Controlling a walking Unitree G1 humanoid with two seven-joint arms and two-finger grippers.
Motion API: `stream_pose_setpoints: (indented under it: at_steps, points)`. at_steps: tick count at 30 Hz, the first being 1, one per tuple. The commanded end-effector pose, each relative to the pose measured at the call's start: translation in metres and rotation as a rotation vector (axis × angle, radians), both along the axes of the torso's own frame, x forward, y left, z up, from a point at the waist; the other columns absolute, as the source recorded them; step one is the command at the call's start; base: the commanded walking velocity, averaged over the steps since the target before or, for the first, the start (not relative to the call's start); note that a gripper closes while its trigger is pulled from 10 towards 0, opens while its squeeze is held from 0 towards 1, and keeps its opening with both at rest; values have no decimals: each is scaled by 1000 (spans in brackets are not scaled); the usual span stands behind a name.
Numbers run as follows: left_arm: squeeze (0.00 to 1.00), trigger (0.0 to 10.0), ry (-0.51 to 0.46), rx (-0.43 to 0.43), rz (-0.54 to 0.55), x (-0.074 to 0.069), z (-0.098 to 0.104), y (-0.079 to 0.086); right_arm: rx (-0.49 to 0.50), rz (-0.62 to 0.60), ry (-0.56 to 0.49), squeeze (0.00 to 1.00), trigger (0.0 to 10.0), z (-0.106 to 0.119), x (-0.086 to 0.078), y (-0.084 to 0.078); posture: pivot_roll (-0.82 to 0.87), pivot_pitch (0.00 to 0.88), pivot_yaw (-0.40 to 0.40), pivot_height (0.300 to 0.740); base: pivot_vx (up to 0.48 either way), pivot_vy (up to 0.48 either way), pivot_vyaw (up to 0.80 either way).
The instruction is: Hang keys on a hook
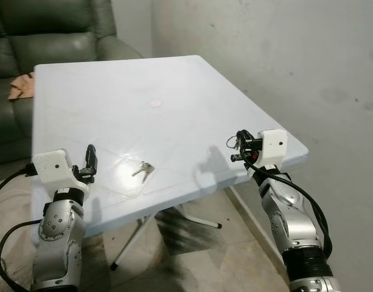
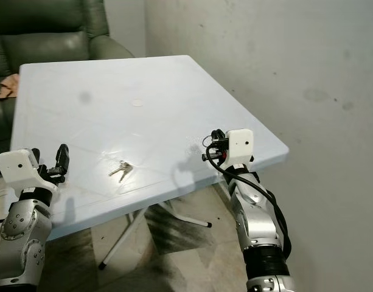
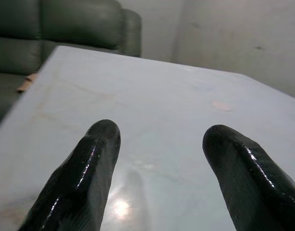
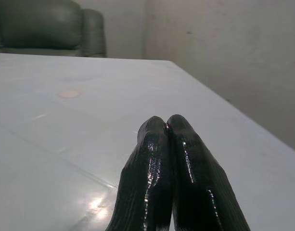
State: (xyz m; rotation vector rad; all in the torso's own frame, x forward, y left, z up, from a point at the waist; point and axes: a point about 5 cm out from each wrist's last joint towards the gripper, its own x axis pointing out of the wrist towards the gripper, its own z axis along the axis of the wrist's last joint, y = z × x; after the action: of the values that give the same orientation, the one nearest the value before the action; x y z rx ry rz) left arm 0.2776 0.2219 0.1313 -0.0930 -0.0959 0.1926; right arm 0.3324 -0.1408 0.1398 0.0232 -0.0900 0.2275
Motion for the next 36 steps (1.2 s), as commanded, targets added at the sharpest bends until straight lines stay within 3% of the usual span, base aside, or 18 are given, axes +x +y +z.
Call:
stream_pose_setpoints:
  at_steps: [1, 8, 11, 36]
  points:
    - [0, 10000, 12, 9, 6, 0, 0, 2, -4, 0, -28, 0, 10000, 9, 1, 0, -46, 0, -65, 732, 0, 0, -769]
    - [0, 10000, 12, 14, 11, 0, 0, 3, -5, -6, -23, 0, 10000, 8, 1, -2, -48, 0, -62, 732, 0, 0, -769]
    - [0, 10000, 10, -28, -1, 0, -1, 3, -4, -8, -22, 0, 10000, 8, 0, -2, -48, 0, -62, 732, 0, 0, -769]
    - [0, 10000, 18, 0, -10, 1, 2, 4, 4, -15, -19, 0, 10000, 7, 0, -1, -47, 0, -56, 732, 42, 0, -769]
